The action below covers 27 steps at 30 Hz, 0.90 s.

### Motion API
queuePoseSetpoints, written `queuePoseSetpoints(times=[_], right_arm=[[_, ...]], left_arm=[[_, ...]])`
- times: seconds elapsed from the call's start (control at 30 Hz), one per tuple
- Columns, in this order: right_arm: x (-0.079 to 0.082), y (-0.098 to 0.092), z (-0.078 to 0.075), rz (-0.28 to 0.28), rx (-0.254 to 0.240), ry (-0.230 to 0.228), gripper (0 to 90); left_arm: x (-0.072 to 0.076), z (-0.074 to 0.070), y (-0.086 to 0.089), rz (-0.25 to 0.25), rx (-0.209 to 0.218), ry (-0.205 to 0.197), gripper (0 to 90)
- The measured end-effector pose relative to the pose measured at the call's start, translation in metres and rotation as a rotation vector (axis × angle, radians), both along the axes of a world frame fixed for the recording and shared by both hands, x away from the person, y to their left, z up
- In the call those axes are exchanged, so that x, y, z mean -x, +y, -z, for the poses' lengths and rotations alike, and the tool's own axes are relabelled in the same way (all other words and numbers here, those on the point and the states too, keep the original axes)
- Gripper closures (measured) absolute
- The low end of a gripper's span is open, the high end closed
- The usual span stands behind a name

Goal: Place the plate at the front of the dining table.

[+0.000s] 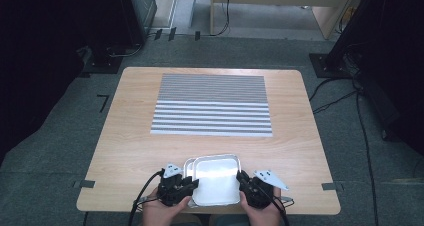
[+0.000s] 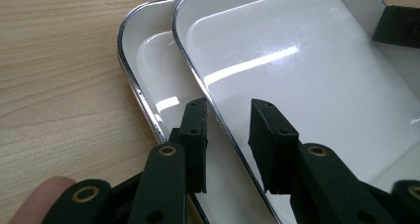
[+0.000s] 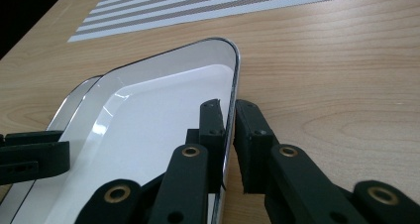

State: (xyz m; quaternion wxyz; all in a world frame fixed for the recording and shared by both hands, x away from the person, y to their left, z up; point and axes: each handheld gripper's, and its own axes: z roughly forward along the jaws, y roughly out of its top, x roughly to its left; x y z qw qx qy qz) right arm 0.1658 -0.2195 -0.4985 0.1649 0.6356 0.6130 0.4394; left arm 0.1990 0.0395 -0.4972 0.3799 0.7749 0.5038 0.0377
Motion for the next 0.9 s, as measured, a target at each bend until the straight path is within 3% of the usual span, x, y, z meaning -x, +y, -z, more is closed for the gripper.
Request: queuePoseSetpoints(times=[0.13, 0.37, 0.63, 0.9], right_arm=[[0.000, 0.002, -0.001, -0.002, 0.015, 0.014, 83.9], [-0.004, 0.000, 0.001, 0.007, -0.022, 0.042, 86.5], [-0.003, 0.003, 0.000, 0.038, -0.001, 0.022, 87.9], [-0.008, 0.007, -0.008, 0.042, -0.012, 0.011, 88.9]], left_arm=[[0.000, 0.000, -0.001, -0.006, -0.013, -0.008, 71.8], [-0.003, 0.000, 0.002, -0.013, 0.030, 0.034, 74.8], [-0.006, -0.003, 0.001, -0.036, 0.044, 0.061, 76.9], [-0.012, -0.017, -0.001, -0.057, -0.011, 0.013, 81.2]])
